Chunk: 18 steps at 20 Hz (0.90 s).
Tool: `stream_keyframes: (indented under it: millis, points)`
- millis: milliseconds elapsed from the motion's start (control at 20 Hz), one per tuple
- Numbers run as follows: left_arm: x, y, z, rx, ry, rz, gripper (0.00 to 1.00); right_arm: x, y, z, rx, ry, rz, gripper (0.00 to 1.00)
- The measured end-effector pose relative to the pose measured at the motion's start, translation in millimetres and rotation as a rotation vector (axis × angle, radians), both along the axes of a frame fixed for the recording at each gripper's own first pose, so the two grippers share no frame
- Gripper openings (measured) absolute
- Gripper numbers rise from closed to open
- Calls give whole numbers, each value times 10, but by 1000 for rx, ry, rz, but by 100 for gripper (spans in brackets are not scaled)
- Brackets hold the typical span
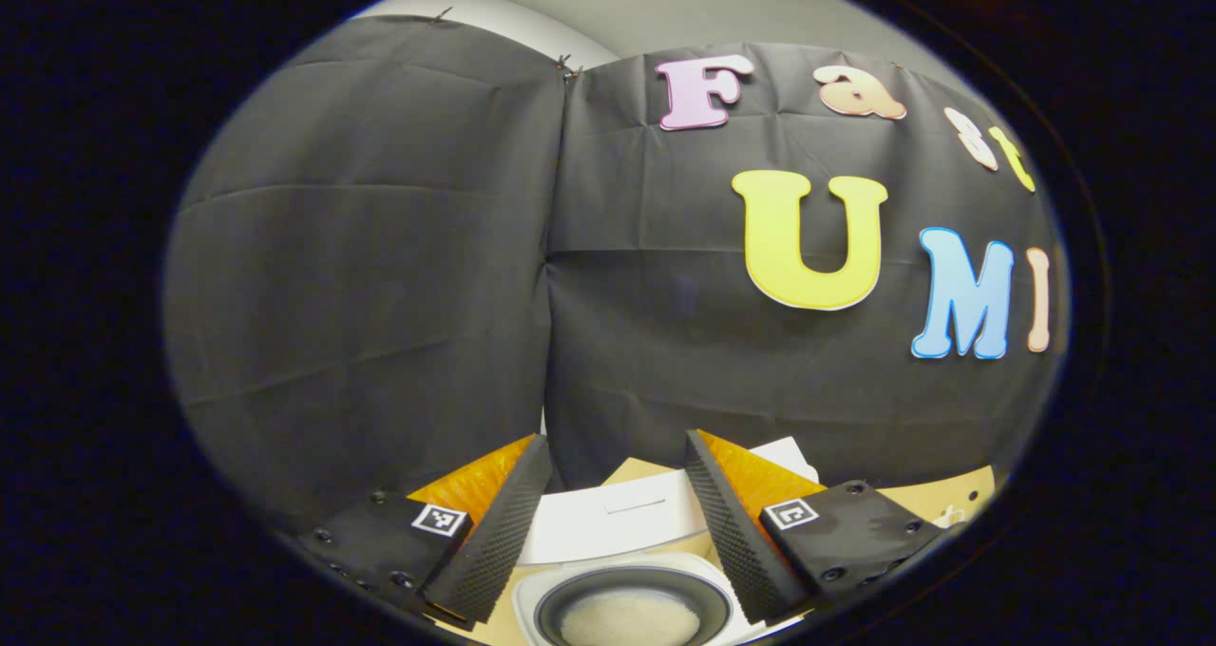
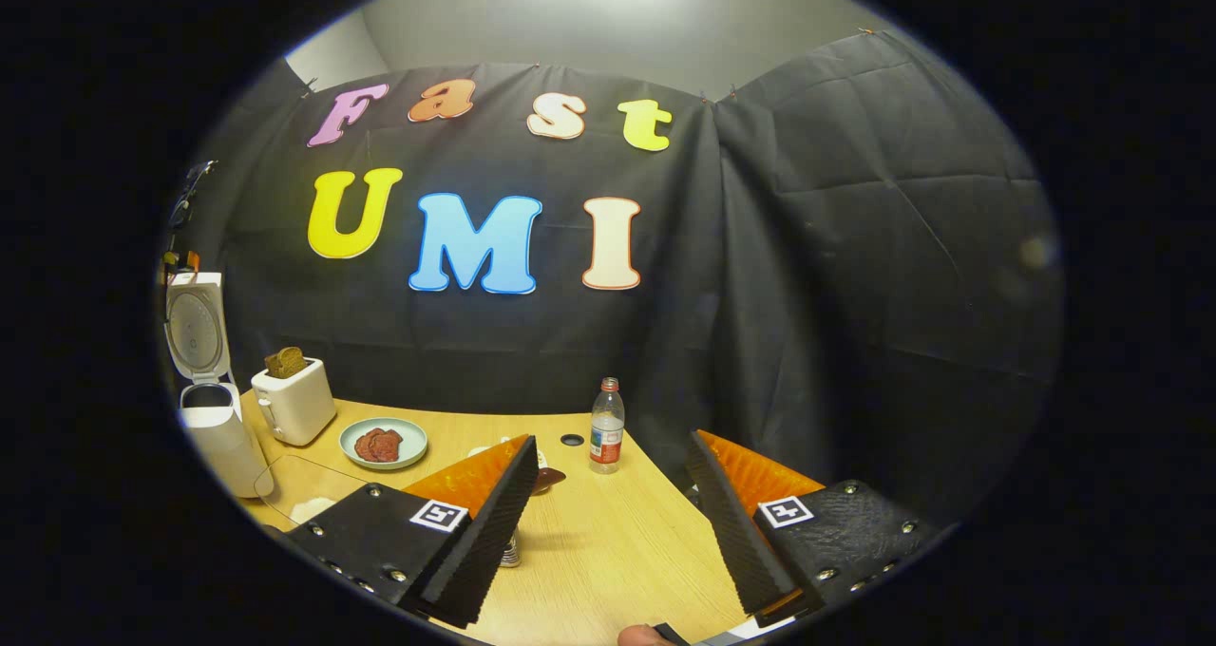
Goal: Close the left gripper, press the button to open the rice cooker; take a wooden spoon from the chopstick holder with the right hand, scoop a spoonful of rice and pour it into the rice cooker, then put the wooden spoon back into the chopstick holder.
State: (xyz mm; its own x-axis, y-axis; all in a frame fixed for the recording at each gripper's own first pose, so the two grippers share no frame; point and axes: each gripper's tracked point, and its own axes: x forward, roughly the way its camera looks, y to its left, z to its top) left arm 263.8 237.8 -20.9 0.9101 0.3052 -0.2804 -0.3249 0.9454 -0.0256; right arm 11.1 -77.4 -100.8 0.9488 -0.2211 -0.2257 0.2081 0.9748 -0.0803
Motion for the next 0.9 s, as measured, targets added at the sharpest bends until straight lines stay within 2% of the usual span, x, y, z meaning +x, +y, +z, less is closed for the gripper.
stream_keyframes:
  millis: [50, 150, 200, 250, 900]
  points:
    - [-63, -44, -22, 0, 1, -2, 98, 26, 12, -1, 2, 0, 13, 95]
    - [-167, -126, -62, -6, 5, -5, 100, 77, 53, -15, 9, 1, 40, 95]
    - [-222, -169, -85, -10, 8, -6, 93, 105, 72, -14, 11, 2, 54, 95]
    - [-273, -216, -101, -13, 12, -8, 98, 137, 93, -19, 12, 2, 68, 96]
    - [-959, -749, -663, -67, 97, -41, 98, 340, 248, -103, 29, 19, 177, 96]
